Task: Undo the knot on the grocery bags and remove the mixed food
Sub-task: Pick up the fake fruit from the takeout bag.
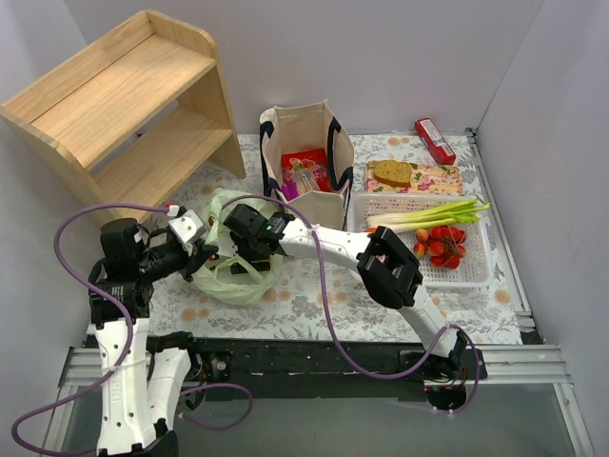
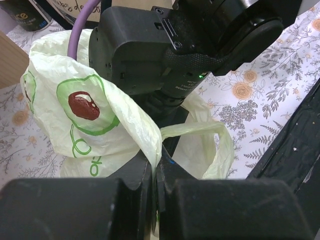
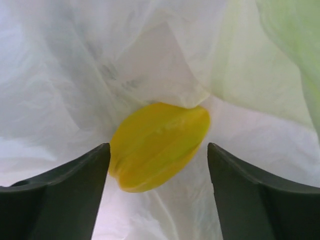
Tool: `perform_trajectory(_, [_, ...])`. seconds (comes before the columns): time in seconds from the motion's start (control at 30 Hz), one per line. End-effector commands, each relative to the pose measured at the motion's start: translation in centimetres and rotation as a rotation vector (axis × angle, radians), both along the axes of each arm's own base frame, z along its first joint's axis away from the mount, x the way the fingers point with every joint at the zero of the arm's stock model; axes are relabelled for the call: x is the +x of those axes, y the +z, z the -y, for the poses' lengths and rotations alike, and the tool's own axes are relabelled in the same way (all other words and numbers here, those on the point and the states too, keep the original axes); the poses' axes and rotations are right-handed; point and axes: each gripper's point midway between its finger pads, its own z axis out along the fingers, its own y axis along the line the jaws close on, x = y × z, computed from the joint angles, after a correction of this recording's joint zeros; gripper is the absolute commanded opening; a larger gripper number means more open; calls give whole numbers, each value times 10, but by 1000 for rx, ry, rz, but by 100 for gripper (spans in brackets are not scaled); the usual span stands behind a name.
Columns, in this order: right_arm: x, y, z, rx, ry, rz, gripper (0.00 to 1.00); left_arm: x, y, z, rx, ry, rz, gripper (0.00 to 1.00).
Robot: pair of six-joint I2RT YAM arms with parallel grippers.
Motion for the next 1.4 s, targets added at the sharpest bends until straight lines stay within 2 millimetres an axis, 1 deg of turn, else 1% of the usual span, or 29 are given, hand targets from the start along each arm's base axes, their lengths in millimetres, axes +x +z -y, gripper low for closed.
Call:
perform_trajectory(0.0, [16, 16, 6, 56, -137, 36, 91, -5, -7, 0, 9, -6, -15, 0])
perform_trajectory(0.03, [19, 15, 7, 59, -151, 45, 93, -5, -7, 0, 7, -7, -16, 0])
perform_trajectory(0.07, [20, 8, 12, 40, -163, 44, 96, -5, -7, 0, 8, -4, -14, 0])
perform_trajectory(0.13, [22, -4, 18, 24, -199, 11, 97, -5, -7, 0, 5, -4, -16, 0])
perform_trajectory(0.27, [27, -25, 22, 7, -228, -29, 97, -6, -7, 0, 6, -5, -21, 0])
perform_trajectory(0.33, [29, -28, 22, 12, -231, -45, 95, -7, -9, 1, 2, -8, -28, 0])
perform_trajectory(0.37, [29, -32, 22, 8, -226, -52, 90, -7, -8, 1, 3, -8, -25, 0])
perform_trajectory(0.43, [30, -30, 19, 18, -211, -63, 83, -7, -9, 1, 0, -7, -29, 0])
perform_trajectory(0.47, [29, -29, 19, 20, -205, -66, 76, -6, -9, 1, -4, -3, -29, 0])
perform_trajectory(0.53, [28, -27, 17, 22, -182, -81, 69, -6, -9, 1, -8, 0, -32, 0])
perform_trajectory(0.57, [28, -25, 17, 25, -179, -81, 63, -6, -9, 1, -11, 0, -35, 0])
perform_trajectory(0.63, [25, -25, 17, 19, -160, -88, 57, -6, -9, 1, -12, 4, -34, 0])
perform_trajectory(0.67, [25, -19, 17, 26, -155, -81, 51, -6, -9, 1, -12, 3, -29, 0])
perform_trajectory(0.73, [26, -9, 16, 39, -151, -66, 47, -5, -10, 0, -10, 8, -30, 0])
perform_trajectory(0.77, [27, 3, 15, 57, -144, -52, 44, -5, -11, 0, -8, 9, -33, 0])
perform_trajectory(0.83, [27, 17, 14, 80, -139, -40, 42, -5, -13, 0, -7, 11, -31, 0])
perform_trajectory(0.87, [27, 29, 14, 101, -135, -29, 39, -5, -13, 0, -8, 12, -33, 0])
perform_trajectory(0.9, [27, 37, 14, 116, -132, -26, 38, -5, -16, 0, -7, 14, -37, 0])
perform_trajectory(0.93, [24, 40, 14, 124, -125, -32, 36, -5, -16, -1, -6, 17, -33, 0])
perform_trajectory(0.97, [22, 53, 15, 146, -122, -29, 34, -5, -18, -1, -4, 19, -36, 0])
perform_trajectory(1.0, [19, 57, 16, 154, -120, -34, 32, -4, -20, -2, -2, 21, -38, 0])
perform_trajectory(1.1, [11, 71, 25, 174, -115, -45, 27, -3, -22, -4, 11, 35, -31, 0])
perform_trajectory(1.13, [3, 79, 26, 192, -92, -67, 26, -4, -24, -5, 15, 38, -32, 0])
perform_trajectory(1.2, [-3, 81, 32, 191, -89, -84, 22, -3, -25, -7, 24, 48, -28, 0])
perform_trajectory(1.23, [-11, 90, 32, 216, -63, -106, 21, -4, -28, -7, 25, 51, -33, 0])
perform_trajectory(1.27, [-16, 94, 34, 224, -51, -116, 18, -5, -28, -7, 26, 51, -27, 0])
perform_trajectory(1.3, [-22, 86, 39, 214, -43, -135, 17, -5, -27, -8, 28, 54, -24, 0])
perform_trajectory(1.33, [-29, 96, 39, 244, -12, -146, 17, -4, -28, -8, 26, 55, -20, 0])
perform_trajectory(1.37, [-34, 97, 39, 257, 11, -152, 16, -3, -27, -8, 19, 65, -24, 0])
